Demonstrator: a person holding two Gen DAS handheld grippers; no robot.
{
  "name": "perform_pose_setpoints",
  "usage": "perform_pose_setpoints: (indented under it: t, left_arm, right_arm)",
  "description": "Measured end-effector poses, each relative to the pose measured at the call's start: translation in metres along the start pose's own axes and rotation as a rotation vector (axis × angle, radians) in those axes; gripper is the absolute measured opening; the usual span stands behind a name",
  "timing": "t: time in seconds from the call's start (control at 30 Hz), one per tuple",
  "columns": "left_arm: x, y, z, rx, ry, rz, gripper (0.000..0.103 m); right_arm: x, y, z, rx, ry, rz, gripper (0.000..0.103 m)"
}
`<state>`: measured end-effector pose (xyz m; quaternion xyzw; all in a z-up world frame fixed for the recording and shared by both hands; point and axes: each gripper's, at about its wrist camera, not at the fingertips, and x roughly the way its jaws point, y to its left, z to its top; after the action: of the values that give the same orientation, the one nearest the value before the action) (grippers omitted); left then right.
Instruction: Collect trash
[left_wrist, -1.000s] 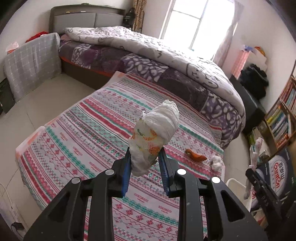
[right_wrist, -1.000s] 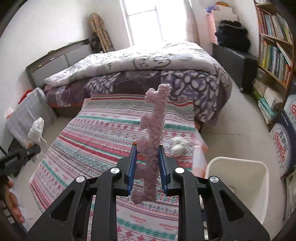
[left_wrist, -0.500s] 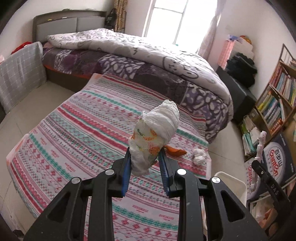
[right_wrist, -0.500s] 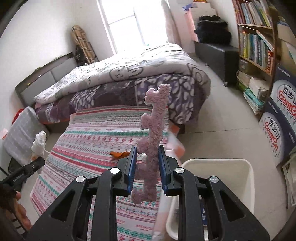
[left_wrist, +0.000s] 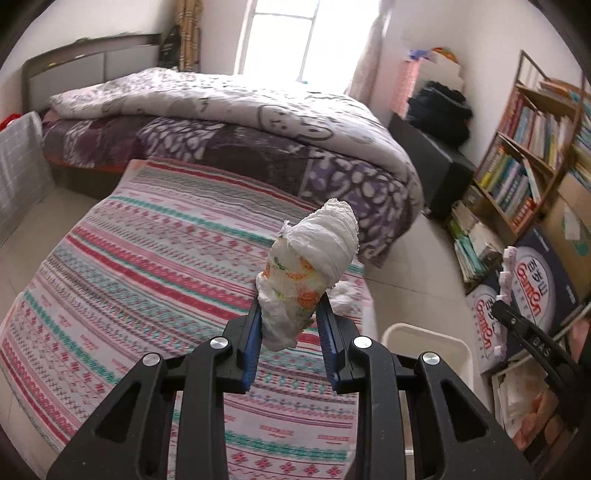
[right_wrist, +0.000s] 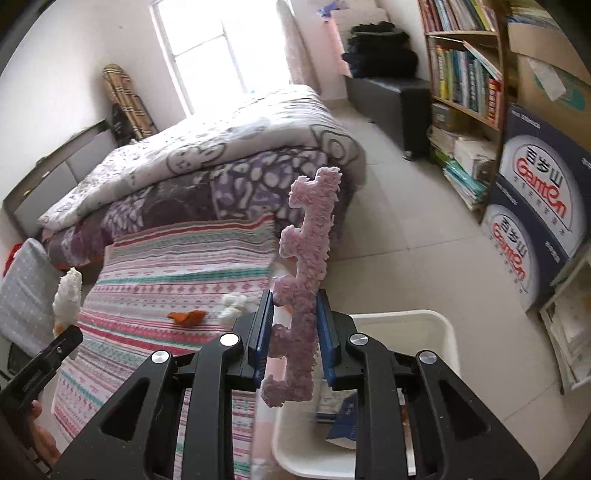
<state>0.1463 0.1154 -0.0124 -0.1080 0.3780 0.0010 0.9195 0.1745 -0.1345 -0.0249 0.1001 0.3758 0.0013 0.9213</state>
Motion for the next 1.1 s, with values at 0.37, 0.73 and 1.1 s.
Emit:
perform_pose_setpoints:
  t: [0.37,0.73,1.1]
  left_arm:
    - [0.017,-0.069,-0.017,0.137,0.04,-0.1,0.028]
    - [0.037,-0.137,-0.046,0.259,0.106,-0.184,0.029]
    - [0.055,-0.19,-0.082,0.369,0.185,-0.251,0.03]
  right_arm:
    - [0.0,-0.051,0.002,0.063,0.038,-0.106,0.023]
    - [-0.016,-0.103,0.005,0.174,0.005,-0.156,0.065]
    - [-0.035,-0.156,0.004,0.309,-0.063,-0.236,0.088]
